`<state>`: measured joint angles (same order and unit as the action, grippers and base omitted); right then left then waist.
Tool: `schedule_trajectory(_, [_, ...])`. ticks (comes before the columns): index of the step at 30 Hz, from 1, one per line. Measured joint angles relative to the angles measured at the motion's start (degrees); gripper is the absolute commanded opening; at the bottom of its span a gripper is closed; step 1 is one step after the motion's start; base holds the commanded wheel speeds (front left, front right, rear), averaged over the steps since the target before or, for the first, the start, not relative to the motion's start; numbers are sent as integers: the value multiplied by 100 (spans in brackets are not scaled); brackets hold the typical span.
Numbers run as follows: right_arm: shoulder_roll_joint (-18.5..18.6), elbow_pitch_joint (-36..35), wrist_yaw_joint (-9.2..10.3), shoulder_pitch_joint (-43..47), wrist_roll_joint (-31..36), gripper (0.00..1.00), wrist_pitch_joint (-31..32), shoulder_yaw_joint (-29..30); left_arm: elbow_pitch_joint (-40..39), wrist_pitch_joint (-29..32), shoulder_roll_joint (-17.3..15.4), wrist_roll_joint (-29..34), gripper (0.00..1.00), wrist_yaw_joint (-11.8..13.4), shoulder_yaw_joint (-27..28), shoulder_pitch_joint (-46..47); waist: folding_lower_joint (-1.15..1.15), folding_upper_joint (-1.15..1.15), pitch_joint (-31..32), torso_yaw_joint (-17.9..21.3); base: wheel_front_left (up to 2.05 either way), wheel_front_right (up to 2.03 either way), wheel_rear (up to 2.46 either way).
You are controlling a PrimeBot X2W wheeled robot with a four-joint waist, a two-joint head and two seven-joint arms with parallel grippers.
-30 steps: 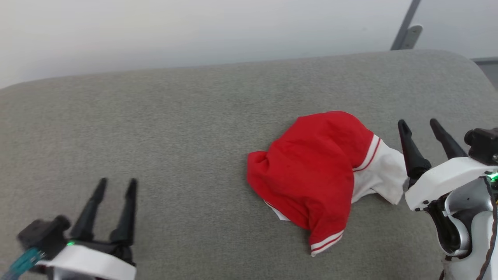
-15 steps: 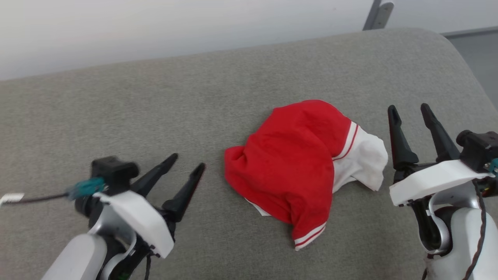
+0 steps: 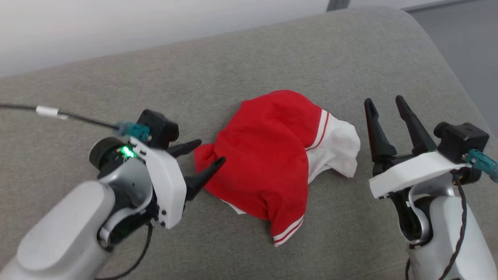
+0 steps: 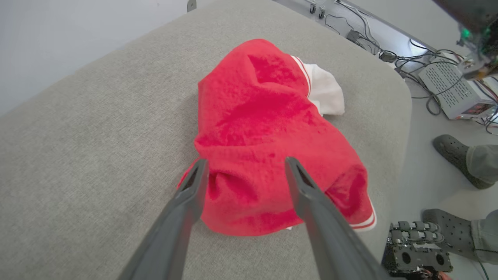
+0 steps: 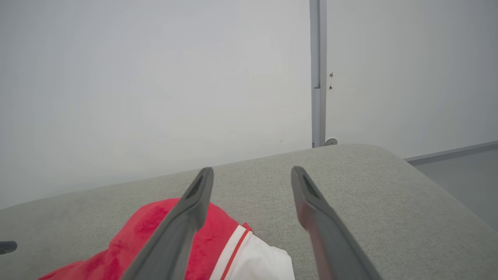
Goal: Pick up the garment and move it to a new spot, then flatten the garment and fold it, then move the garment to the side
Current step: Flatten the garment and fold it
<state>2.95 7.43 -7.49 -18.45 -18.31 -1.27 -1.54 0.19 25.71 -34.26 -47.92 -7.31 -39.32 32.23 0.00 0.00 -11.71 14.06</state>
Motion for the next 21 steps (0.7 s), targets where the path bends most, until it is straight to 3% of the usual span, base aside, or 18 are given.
schedule_trajectory(11, [-1, 300, 0, -399, -244, 100, -207, -259, 896, 956, -144, -291, 100, 0, -792, 962, 0, 0, -398, 405, 0, 0, 0])
schedule_trajectory(21, [-2, 568, 0, -672, -408, 100, -378, -456, 1762, 1545, 12, -212, 100, 9, -1111, 1304, 0, 0, -746, 595, 0, 0, 0])
